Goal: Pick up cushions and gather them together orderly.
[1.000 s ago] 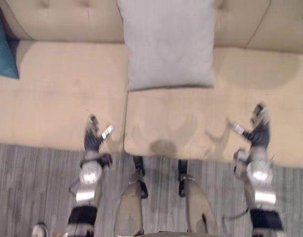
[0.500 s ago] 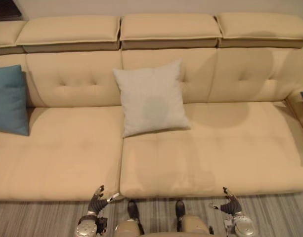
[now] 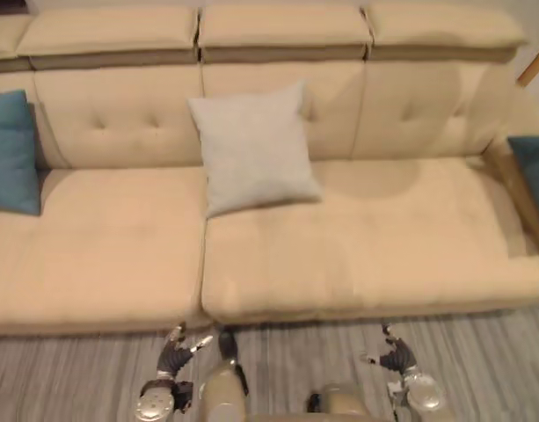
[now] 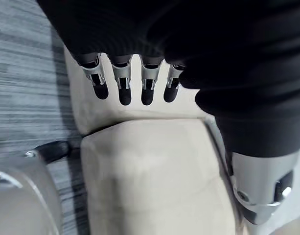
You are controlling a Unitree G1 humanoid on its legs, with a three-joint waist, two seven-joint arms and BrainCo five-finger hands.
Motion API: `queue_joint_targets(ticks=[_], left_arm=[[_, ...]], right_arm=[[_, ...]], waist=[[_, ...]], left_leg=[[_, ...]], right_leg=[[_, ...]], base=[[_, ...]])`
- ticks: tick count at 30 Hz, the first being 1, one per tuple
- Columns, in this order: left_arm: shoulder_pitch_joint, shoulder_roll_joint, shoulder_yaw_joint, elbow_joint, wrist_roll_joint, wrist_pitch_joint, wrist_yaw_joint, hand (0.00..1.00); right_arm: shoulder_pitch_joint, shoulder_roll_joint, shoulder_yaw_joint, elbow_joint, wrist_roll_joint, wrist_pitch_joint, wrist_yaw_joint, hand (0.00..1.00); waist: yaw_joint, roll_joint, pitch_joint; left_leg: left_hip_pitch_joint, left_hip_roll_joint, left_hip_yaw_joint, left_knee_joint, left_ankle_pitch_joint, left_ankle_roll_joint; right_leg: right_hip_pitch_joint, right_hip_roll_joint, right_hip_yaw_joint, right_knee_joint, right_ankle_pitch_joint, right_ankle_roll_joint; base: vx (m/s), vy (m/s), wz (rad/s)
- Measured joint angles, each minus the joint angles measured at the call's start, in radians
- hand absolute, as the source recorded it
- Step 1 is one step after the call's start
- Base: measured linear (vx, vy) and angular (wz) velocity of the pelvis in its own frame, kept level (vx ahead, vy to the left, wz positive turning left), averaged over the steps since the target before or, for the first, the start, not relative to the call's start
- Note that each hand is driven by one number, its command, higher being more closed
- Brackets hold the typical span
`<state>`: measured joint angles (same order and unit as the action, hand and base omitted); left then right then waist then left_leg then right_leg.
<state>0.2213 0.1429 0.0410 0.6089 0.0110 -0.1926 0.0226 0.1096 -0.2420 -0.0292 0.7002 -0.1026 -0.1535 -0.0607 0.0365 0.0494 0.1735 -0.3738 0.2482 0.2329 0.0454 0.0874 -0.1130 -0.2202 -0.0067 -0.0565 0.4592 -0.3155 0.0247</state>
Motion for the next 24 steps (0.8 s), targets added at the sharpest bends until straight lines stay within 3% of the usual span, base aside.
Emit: queue_joint_targets(ticks=[1, 3, 4, 5, 11, 18, 20, 21, 22, 23, 24], left_arm=[[-0.006, -0.007, -0.003, 0.0, -0.001, 0.0, 0.001, 0.0], [0.002, -0.015, -0.004, 0.001, -0.001, 0.0, 0.002, 0.0], [-0.001, -0.015, -0.003, 0.0, -0.001, -0.001, 0.002, 0.0], [-0.003, -0.013, 0.001, 0.0, 0.0, -0.001, 0.002, 0.0], [-0.009, -0.014, -0.002, 0.001, -0.002, -0.001, 0.004, 0.0], [-0.028, -0.011, -0.013, -0.028, -0.002, 0.003, 0.006, 0.0], [-0.023, -0.012, -0.022, -0.052, -0.002, 0.014, 0.007, 0.0], [-0.022, -0.013, -0.023, -0.074, -0.003, 0.015, 0.011, 0.0], [-0.023, -0.013, -0.023, -0.087, -0.003, 0.015, 0.015, 0.0], [-0.03, -0.013, -0.023, -0.099, -0.004, 0.015, 0.022, 0.0], [-0.032, 0.0, -0.022, -0.102, -0.005, 0.015, 0.023, 0.0]], right_arm=[[0.002, 0.0, -0.008, 0.001, 0.016, 0.003, -0.002, 0.0], [0.003, -0.002, -0.024, -0.004, 0.024, 0.003, -0.008, 0.0], [0.001, -0.002, -0.032, -0.007, 0.024, 0.003, -0.011, 0.0], [-0.003, -0.001, -0.032, -0.011, 0.024, 0.003, -0.013, 0.0], [0.007, 0.021, -0.037, -0.019, 0.024, 0.003, -0.019, 0.0], [0.053, 0.066, -0.076, -0.076, 0.065, 0.004, -0.026, 0.0], [0.055, 0.081, -0.078, -0.109, 0.075, 0.003, -0.026, 0.0], [0.049, 0.083, -0.077, -0.122, 0.087, 0.003, -0.026, 0.0], [0.039, 0.083, -0.076, -0.121, 0.096, 0.002, -0.026, 0.0], [0.022, 0.083, -0.074, -0.11, 0.103, 0.002, -0.027, 0.0], [-0.004, 0.085, -0.071, -0.077, 0.105, 0.003, -0.028, 0.0]], waist=[[-0.003, -0.006, 0.004], [-0.006, -0.005, -0.005], [-0.02, -0.011, -0.003], [-0.02, -0.013, -0.002], [-0.022, -0.014, -0.001], [-0.033, -0.029, -0.005], [-0.051, -0.032, -0.003], [-0.05, -0.03, -0.004], [-0.051, -0.027, -0.003], [-0.051, -0.027, -0.003], [-0.051, -0.043, -0.007]], left_leg=[[0.0, -0.002, -0.002, -0.014, -0.006, -0.017], [0.004, -0.029, -0.008, 0.063, -0.005, -0.01], [0.01, -0.052, -0.012, 0.154, -0.008, -0.01], [0.045, -0.069, -0.015, 0.21, -0.051, 0.01], [0.174, -0.095, -0.078, 0.158, -0.145, 0.026], [0.178, -0.122, 0.017, 0.133, -0.165, 0.04], [0.178, -0.111, 0.084, 0.196, -0.204, 0.037], [0.181, -0.084, 0.147, 0.244, -0.244, 0.03], [0.19, -0.062, 0.198, 0.256, -0.262, 0.028], [0.215, -0.033, 0.277, 0.258, -0.28, 0.031], [0.256, -0.01, 0.383, 0.258, -0.297, 0.034]], right_leg=[[-0.015, 0.001, -0.005, -0.017, 0.026, -0.02], [-0.034, -0.012, -0.016, -0.052, 0.07, -0.04], [-0.042, -0.018, -0.015, -0.081, 0.098, -0.04], [-0.05, -0.018, 0.0, -0.109, 0.129, -0.037], [-0.031, 0.0, 0.065, -0.167, 0.202, -0.005], [-0.055, -0.01, 0.17, -0.277, 0.272, 0.033], [-0.073, 0.005, 0.232, -0.271, 0.311, 0.039], [-0.086, 0.012, 0.236, -0.28, 0.314, 0.02], [-0.093, 0.004, 0.19, -0.293, 0.312, -0.017], [-0.108, -0.025, 0.065, -0.294, 0.309, -0.058], [-0.128, -0.094, -0.2, -0.242, 0.291, -0.107]], base=[[-0.32, -0.094, 0.06], [-0.25, -0.089, 0.09], [-0.17, -0.048, 0.05], [-0.2, -0.028, -0.05], [-0.15, 0.062, -0.34], [-0.11, 0.117, -0.48], [0.0, 0.098, -1.2], [-0.01, 0.088, -1.71], [-0.01, 0.084, -2.08], [0.02, 0.031, -2.37], [0.05, 0.013, -2.32]])
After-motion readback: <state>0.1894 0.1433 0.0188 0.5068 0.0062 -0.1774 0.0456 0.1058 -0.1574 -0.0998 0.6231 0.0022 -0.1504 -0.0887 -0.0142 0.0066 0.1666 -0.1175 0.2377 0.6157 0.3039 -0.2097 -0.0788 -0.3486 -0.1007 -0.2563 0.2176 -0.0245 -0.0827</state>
